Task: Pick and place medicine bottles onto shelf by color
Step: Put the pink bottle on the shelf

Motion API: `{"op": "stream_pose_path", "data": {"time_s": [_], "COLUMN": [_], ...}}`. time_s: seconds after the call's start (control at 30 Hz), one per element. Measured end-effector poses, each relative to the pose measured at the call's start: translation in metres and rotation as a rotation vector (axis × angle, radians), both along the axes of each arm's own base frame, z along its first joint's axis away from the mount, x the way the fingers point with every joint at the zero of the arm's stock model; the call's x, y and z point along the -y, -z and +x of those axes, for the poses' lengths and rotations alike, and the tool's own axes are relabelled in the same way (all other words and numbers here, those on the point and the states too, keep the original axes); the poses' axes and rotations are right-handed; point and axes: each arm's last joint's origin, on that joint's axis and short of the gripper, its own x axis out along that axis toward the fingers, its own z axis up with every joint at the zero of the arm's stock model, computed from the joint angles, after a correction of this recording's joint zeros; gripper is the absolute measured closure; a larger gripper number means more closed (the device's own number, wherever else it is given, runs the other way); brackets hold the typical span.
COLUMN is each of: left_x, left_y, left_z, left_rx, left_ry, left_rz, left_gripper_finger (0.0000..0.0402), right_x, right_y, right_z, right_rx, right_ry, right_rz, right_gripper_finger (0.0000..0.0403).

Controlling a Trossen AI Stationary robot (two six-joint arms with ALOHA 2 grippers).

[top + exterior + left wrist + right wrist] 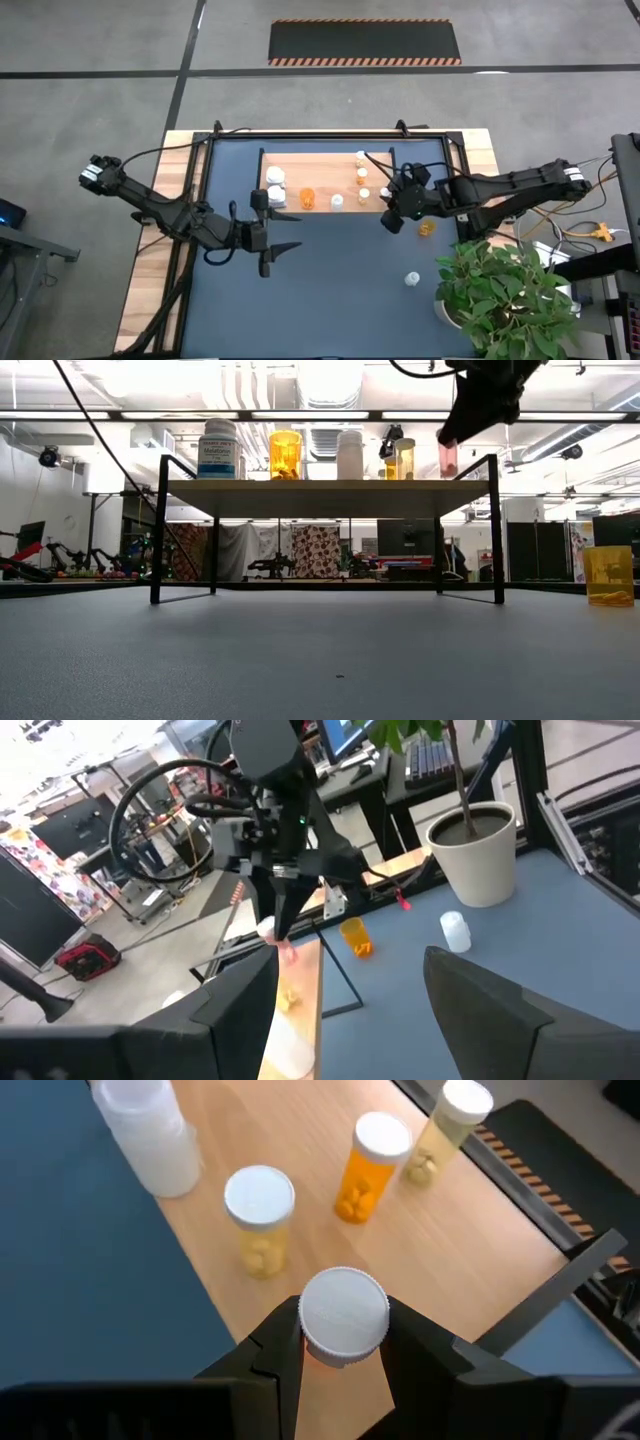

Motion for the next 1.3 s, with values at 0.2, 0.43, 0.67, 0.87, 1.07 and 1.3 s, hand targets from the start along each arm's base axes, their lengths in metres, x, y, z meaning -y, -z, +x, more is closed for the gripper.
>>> {"op": "stream_pose_path", "data": {"time_s": [0.2, 0.43, 0.67, 0.87, 1.07, 1.3], "left_x": [0.0, 0.0, 0.0, 0.0, 0.0, 0.0], "left_y": [0.0, 0.0, 0.0, 0.0, 0.0, 0.0], "left_z": [0.0, 0.0, 0.0, 0.0, 0.0, 0.0], "left_rx": [0.0, 0.0, 0.0, -0.001, 0.0, 0.0], "left_ry": [0.0, 0.0, 0.0, 0.0, 0.0, 0.0], "left_rz": [0.001, 0.001, 0.001, 0.001, 0.0, 0.0], "left_gripper_finger": [0.0169, 0.0169, 0.0169, 0.0169, 0.0169, 0.0169], "right_x": [0.0, 0.0, 0.0, 0.0, 0.0, 0.0], "right_y": [0.011, 0.013, 0.016, 0.016, 0.017, 0.017], "right_z": [0.002, 0.002, 0.002, 0.002, 0.002, 0.002], "right_rx": [0.024, 0.028, 0.02, 0.019, 0.018, 0.016], "right_ry": [0.025, 0.043, 0.044, 0.042, 0.027, 0.025], "right_rz": [0.019, 0.003, 0.003, 0.005, 0.025, 0.027], "right_gripper_finger": [0.0296, 0.0296, 0.0296, 0.0296, 0.0296, 0.0296]}}
